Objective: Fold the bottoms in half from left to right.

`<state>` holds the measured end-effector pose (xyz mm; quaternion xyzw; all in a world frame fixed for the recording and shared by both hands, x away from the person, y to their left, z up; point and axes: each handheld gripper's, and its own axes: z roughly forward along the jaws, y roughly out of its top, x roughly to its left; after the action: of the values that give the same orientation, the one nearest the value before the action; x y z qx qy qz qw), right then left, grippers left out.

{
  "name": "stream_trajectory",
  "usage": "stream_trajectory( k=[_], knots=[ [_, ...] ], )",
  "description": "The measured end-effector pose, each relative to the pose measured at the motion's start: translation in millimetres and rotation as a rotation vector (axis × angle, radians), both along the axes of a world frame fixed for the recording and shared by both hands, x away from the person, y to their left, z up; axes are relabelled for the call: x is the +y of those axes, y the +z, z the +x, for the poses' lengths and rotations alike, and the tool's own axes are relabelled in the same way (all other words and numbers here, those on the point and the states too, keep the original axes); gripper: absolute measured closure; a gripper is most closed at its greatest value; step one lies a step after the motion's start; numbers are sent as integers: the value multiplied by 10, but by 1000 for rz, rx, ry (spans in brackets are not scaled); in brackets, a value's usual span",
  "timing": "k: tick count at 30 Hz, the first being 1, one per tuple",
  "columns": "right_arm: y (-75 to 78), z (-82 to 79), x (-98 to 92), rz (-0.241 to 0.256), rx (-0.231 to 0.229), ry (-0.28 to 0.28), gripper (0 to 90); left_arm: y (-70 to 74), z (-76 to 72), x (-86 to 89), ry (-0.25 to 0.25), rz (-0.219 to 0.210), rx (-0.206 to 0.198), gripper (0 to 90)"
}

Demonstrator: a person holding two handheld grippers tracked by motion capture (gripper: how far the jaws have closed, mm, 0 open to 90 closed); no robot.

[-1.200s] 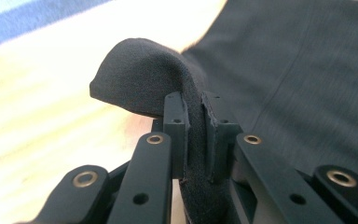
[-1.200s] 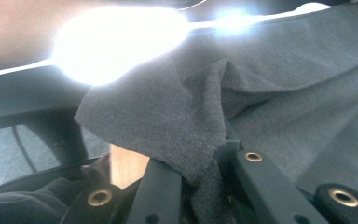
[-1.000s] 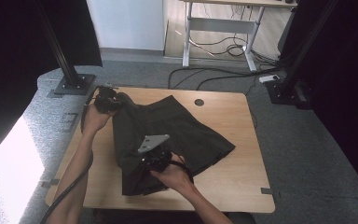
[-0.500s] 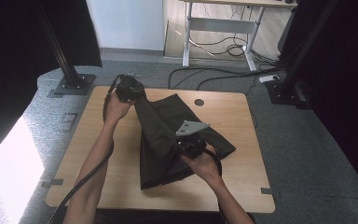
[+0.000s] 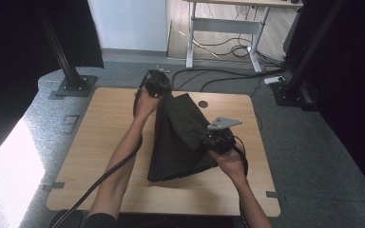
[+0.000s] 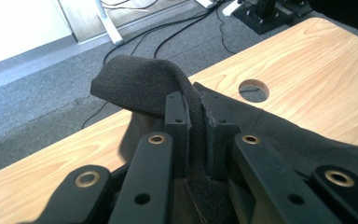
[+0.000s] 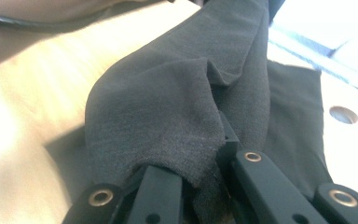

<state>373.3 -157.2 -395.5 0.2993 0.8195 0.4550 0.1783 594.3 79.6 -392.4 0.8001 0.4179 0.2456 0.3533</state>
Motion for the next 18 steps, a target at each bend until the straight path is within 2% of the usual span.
stream_trajectory(
  k=[7,11,13,16,18],
  knots=[
    [-389,167,-314,-12,68,-71,846,-378,216,-457,-28,70,19,811],
    [-570,220,-460,1,105,-98,841,-566,311,-638,-37,87,38,800],
    [-648,234,-521,4,117,-107,833,-640,353,-714,-38,101,32,772],
    [-750,244,-597,-13,135,-137,744,-674,395,-795,-18,106,0,695],
    [-808,248,-656,-37,147,-158,661,-639,396,-808,-9,73,-7,644]
  ],
)
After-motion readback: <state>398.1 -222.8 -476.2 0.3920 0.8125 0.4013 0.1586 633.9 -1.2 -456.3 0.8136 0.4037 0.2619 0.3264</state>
